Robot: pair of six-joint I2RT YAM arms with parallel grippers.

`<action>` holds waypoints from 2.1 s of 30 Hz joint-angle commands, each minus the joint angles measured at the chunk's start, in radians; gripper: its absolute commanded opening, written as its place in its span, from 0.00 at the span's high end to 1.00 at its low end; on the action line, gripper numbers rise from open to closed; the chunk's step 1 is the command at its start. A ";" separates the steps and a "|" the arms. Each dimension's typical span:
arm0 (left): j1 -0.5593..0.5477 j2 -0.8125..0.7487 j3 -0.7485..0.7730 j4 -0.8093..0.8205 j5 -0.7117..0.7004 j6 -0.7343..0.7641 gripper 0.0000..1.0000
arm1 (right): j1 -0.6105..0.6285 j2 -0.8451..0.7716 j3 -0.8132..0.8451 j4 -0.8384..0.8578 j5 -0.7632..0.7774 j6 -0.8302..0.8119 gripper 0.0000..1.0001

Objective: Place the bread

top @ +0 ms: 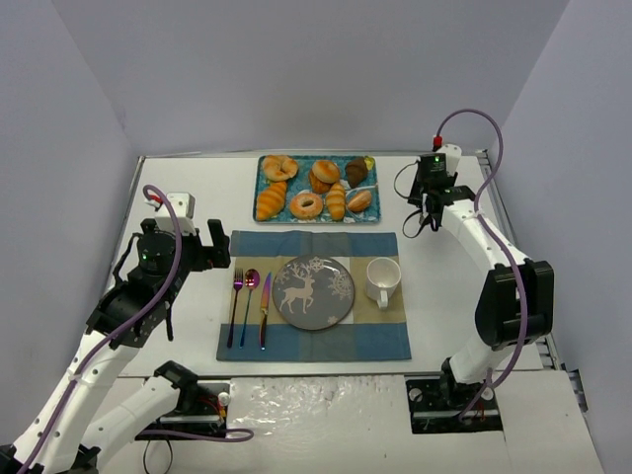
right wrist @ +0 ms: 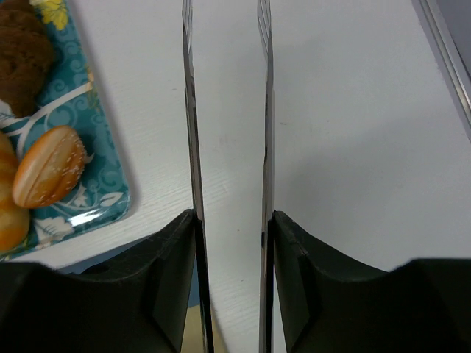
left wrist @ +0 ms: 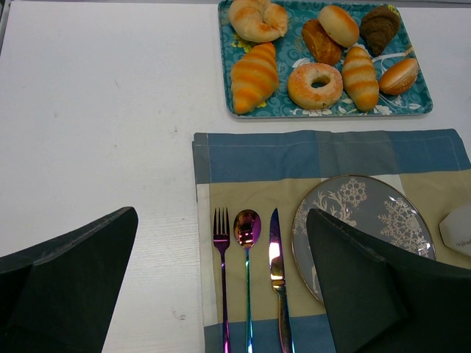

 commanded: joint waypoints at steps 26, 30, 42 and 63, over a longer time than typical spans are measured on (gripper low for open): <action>-0.005 -0.004 0.032 0.051 -0.016 0.009 0.03 | 0.201 -0.105 0.015 -0.069 -0.250 0.050 0.54; -0.005 -0.008 0.031 0.052 -0.016 0.009 0.03 | 0.214 -0.066 0.012 -0.067 -0.224 0.062 0.51; -0.003 -0.006 0.031 0.053 -0.013 0.008 0.03 | 0.228 -0.001 -0.007 -0.039 -0.182 0.083 0.47; -0.005 -0.005 0.029 0.055 -0.012 0.009 0.03 | 0.240 0.070 -0.030 0.029 -0.222 0.107 0.62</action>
